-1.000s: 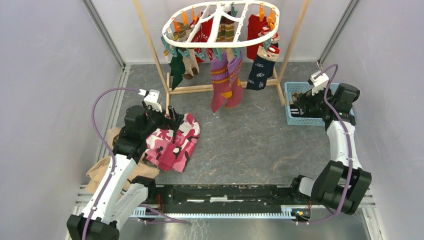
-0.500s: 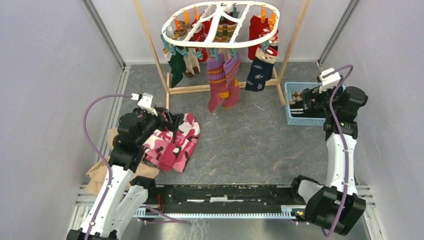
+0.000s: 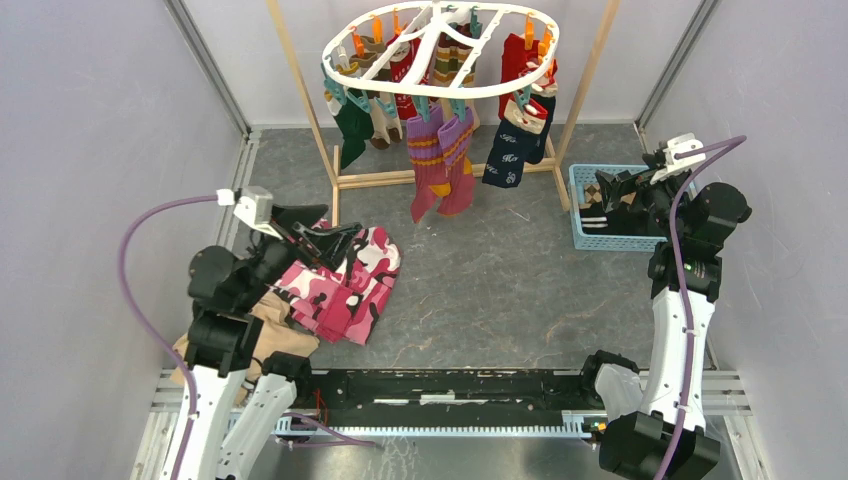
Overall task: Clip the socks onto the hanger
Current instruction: Reset both arms
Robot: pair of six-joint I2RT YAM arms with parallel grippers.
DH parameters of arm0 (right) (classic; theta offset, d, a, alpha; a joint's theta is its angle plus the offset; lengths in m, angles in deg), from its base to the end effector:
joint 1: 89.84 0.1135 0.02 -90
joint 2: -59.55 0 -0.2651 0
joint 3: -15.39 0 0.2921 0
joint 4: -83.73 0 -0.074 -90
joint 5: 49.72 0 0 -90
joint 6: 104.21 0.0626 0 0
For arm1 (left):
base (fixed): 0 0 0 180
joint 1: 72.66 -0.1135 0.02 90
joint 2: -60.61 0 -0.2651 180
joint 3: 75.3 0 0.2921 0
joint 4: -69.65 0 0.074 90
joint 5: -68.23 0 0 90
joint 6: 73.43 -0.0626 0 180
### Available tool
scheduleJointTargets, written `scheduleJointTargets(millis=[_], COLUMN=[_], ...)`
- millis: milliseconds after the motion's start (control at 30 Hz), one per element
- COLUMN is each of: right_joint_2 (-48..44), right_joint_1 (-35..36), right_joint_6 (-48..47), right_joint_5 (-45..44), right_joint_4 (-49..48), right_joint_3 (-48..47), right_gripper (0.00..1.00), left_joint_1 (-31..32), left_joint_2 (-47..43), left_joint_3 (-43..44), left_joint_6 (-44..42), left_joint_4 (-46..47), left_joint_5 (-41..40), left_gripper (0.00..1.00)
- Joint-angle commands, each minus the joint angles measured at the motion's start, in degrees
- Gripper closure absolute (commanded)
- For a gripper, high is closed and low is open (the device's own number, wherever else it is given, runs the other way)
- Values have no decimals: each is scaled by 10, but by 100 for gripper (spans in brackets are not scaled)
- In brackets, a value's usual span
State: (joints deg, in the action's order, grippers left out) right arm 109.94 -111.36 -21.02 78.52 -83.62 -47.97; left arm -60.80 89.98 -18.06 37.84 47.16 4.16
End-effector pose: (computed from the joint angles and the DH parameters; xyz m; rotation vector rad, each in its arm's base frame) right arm 0.2550 -0.0589 0.3840 -0.3224 1.5345 0.1333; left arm 0.1675 -0.0631 0.3923 0.2536 1.5176 -0.7964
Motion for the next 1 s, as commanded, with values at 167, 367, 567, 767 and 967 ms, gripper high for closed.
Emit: scheduleJointTargets(millis=[167, 367, 567, 767, 967], right_joint_2=[-28, -28, -24, -24, -21], right_joint_1=[1, 2, 7, 11, 16], right_joint_6=[92, 87, 73, 35, 21], right_joint_5=[7, 58, 79, 100, 107], right_joint_4=[-31, -19, -2, 21, 29], right_joint_3=[-23, -32, -41, -50, -52], right_gripper=[2, 2, 2, 2, 2], left_joint_1=[-3, -3, -2, -3, -3], left_joint_2=[14, 8, 9, 15, 18], left_joint_3=[128, 134, 132, 123, 104], left_joint_6=[-15, -20, -16, -13, -26], left_joint_4=[-50, -54, -44, -24, -24], left_joint_5=[6, 3, 6, 11, 11], left_gripper=[0, 0, 0, 0, 0])
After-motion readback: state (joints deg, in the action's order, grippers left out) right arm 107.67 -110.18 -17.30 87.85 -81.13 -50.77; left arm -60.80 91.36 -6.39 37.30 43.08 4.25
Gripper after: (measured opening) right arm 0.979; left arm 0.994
